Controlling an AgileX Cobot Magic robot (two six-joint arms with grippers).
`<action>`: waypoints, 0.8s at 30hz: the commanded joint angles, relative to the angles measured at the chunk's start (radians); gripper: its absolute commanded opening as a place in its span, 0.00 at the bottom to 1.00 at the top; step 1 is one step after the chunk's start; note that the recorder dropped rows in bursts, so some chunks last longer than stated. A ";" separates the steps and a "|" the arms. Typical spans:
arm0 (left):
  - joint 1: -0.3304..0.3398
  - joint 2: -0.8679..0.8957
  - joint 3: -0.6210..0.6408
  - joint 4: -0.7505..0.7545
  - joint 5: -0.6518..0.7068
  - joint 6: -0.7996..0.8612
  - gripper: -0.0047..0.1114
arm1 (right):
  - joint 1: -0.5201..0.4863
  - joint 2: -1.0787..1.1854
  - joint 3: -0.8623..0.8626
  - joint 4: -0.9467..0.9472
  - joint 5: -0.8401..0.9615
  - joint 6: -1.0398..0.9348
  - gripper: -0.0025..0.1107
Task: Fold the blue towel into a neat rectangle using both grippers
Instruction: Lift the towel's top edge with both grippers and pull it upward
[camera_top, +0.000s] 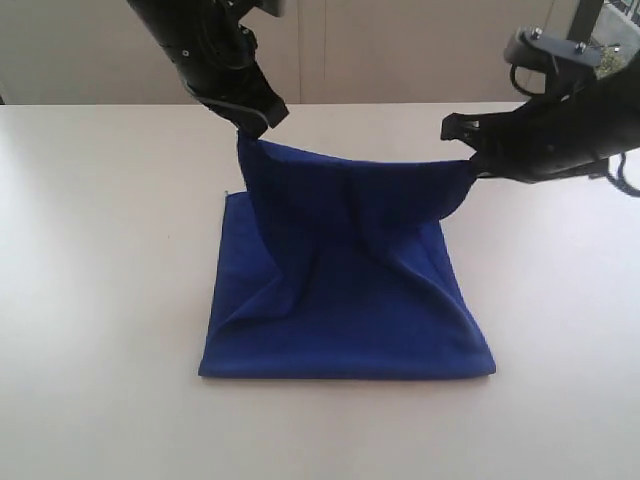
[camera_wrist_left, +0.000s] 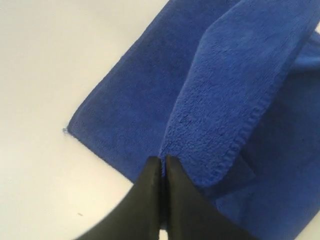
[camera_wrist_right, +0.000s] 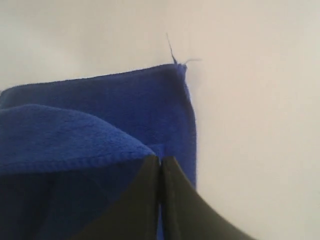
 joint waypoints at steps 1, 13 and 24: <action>-0.008 -0.053 0.003 -0.003 0.071 0.059 0.04 | -0.009 -0.124 0.003 -0.255 0.060 -0.031 0.02; -0.024 -0.206 0.003 -0.129 0.197 0.111 0.04 | -0.007 -0.339 0.003 -0.302 0.234 -0.192 0.02; -0.155 -0.398 0.264 0.167 0.098 -0.253 0.04 | -0.007 -0.457 0.003 -0.300 0.372 -0.194 0.02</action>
